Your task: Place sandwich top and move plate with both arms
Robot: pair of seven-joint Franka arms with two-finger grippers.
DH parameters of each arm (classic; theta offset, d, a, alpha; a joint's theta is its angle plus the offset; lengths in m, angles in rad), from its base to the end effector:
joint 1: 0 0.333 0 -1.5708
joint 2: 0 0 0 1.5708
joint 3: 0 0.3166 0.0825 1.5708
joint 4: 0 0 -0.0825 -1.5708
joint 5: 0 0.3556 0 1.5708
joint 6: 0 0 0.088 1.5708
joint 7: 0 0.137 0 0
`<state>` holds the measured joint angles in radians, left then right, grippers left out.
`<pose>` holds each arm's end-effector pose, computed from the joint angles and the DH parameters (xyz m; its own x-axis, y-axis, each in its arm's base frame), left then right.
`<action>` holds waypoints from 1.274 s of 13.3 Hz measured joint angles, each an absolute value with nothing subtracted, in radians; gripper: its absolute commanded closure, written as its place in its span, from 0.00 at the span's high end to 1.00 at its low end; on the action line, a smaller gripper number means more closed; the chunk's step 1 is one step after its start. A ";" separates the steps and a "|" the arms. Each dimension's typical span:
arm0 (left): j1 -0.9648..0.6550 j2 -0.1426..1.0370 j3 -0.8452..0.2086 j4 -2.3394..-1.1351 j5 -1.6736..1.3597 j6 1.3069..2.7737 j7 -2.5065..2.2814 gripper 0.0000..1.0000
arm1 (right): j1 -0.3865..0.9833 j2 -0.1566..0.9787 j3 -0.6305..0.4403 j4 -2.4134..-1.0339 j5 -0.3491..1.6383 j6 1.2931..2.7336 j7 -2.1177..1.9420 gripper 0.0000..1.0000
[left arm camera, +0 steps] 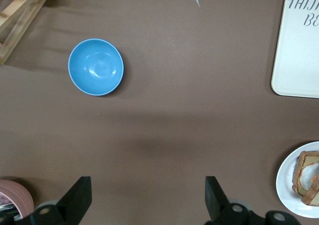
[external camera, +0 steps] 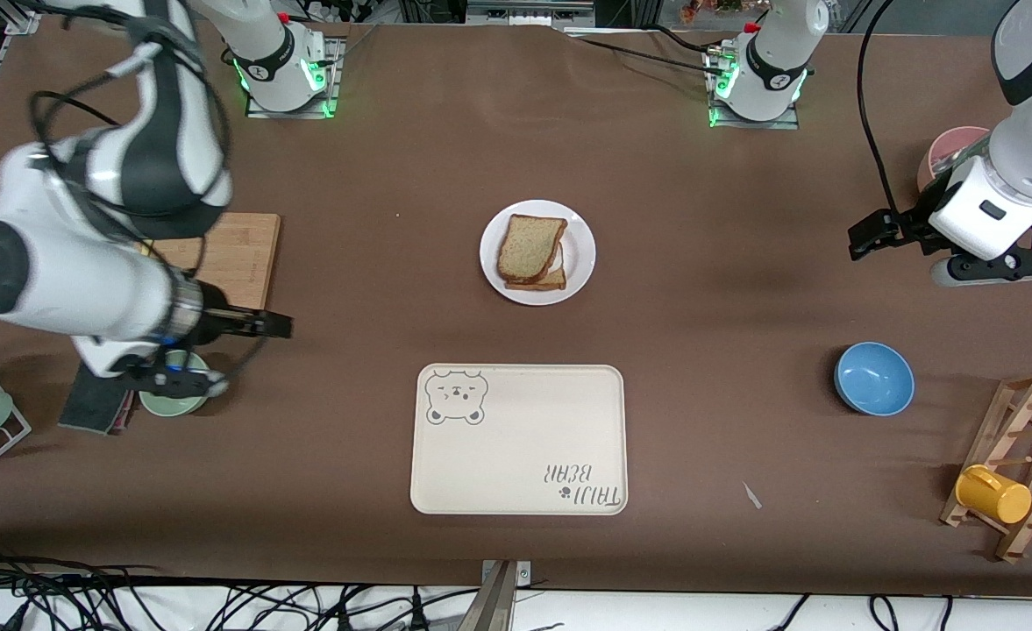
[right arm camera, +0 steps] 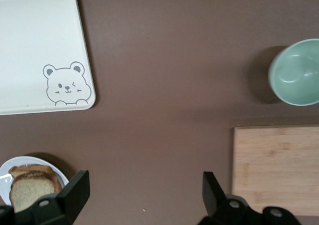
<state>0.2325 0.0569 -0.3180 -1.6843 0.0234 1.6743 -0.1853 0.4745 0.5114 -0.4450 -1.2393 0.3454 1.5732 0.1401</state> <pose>0.5415 -0.0397 0.5243 0.9934 0.0967 -0.0619 0.0959 -0.9952 -0.0170 0.6420 0.1264 0.4587 0.9850 -0.0884 -0.1483 -0.1053 -0.9883 -0.1100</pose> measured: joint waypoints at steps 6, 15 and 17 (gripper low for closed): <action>0.232 0.072 -0.321 -1.734 -0.022 1.744 -0.185 1.00 | 0.189 0.218 -0.123 -1.461 0.094 1.584 0.122 1.00; 0.231 0.073 -0.322 -1.859 -0.165 1.819 -0.185 1.00 | -0.032 0.005 0.024 -1.625 0.014 1.574 0.091 1.00; 0.232 0.075 -0.322 -1.892 -0.228 1.831 -0.177 1.00 | -0.032 0.007 0.025 -1.627 0.013 1.574 0.091 1.00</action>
